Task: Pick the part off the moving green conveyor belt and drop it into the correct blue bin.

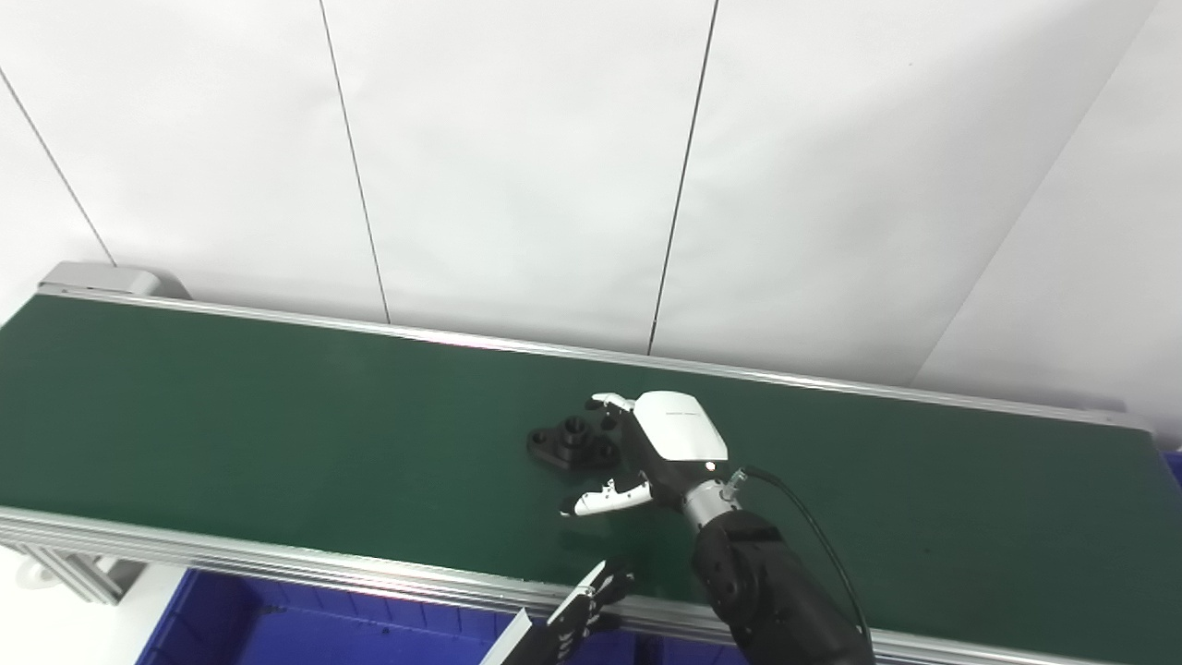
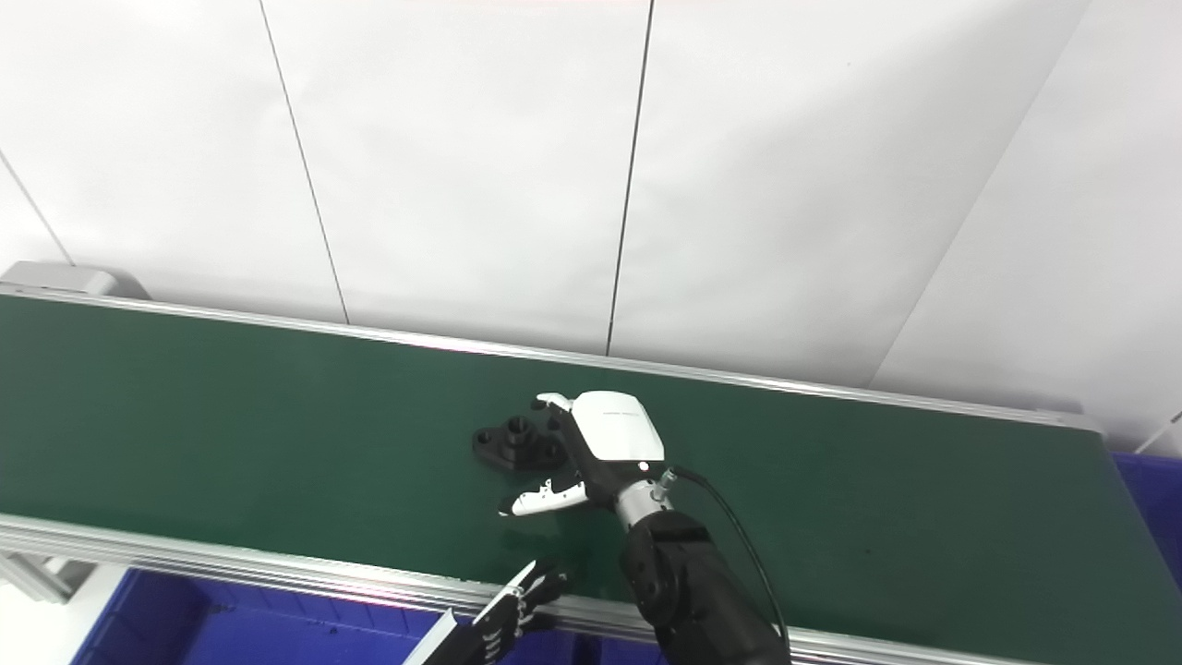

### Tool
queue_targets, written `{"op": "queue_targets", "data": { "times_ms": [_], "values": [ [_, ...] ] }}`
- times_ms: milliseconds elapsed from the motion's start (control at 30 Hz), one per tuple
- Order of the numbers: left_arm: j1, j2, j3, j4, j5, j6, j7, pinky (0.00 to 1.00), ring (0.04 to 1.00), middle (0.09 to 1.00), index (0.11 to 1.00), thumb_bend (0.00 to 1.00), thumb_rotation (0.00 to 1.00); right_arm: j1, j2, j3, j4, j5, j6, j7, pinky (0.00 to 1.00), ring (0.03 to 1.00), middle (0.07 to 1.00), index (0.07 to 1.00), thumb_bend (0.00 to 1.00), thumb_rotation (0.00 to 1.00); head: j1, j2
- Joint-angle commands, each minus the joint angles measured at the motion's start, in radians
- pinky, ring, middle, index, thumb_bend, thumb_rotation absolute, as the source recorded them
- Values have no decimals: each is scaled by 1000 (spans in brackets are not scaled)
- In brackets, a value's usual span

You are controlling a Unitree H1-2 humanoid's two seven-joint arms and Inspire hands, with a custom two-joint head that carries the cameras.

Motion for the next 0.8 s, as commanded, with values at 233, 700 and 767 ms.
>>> {"op": "queue_targets", "data": {
  "times_ms": [233, 700, 767],
  "values": [
    [0, -8, -1, -38, 4, -20, 9, 875, 951, 946, 982, 948, 682, -68, -20, -11, 28, 26, 17, -26, 577, 626, 690, 812, 917, 541, -1, 1],
    [0, -8, 0, -38, 2, -15, 7, 880, 953, 950, 990, 937, 690, -104, -32, 62, 122, -31, 69, 3, 217, 275, 368, 529, 550, 208, -1, 9],
    [0, -9, 0, -38, 2, -16, 8, 879, 950, 947, 989, 938, 691, -104, -34, 80, 129, -40, 84, 17, 187, 242, 330, 497, 523, 165, -1, 11]
  ]
}}
